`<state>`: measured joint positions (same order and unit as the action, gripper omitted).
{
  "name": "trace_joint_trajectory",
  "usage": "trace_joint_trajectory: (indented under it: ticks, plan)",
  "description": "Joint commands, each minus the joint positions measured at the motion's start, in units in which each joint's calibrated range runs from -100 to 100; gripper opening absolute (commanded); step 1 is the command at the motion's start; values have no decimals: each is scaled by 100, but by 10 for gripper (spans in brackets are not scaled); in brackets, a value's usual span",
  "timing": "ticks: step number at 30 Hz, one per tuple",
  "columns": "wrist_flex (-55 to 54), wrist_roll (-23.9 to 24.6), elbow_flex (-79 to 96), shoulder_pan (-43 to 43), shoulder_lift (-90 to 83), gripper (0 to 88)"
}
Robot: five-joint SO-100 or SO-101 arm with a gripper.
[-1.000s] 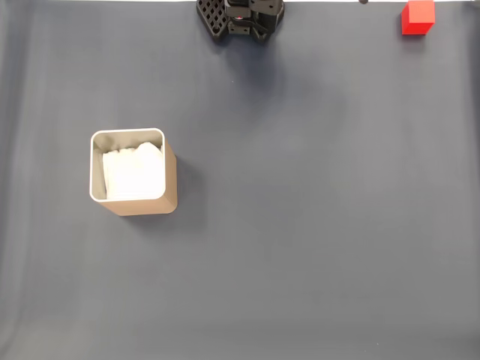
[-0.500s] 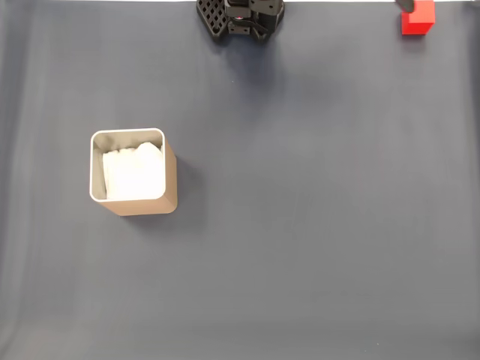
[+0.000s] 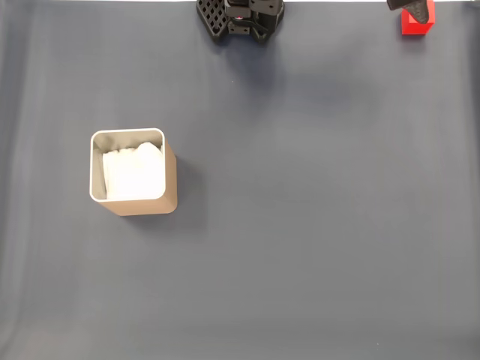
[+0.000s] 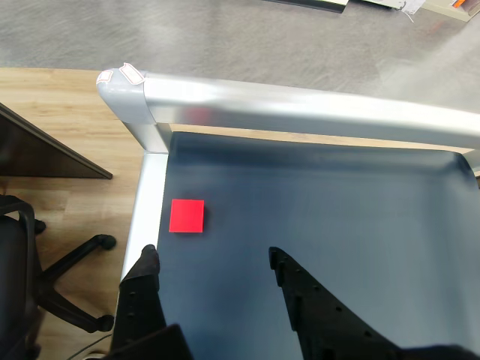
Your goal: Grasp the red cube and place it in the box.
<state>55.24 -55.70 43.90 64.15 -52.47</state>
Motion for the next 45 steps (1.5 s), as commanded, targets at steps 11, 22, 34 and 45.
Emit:
trace_joint_trajectory:
  ticks: [11,22,34,45]
  plan:
    - [-448,430,-142,177,518,366]
    - [-678,723,86,319,838,365]
    - [-932,894,150,603,1202,365]
    - [-1334,781,442,539,1383,366]
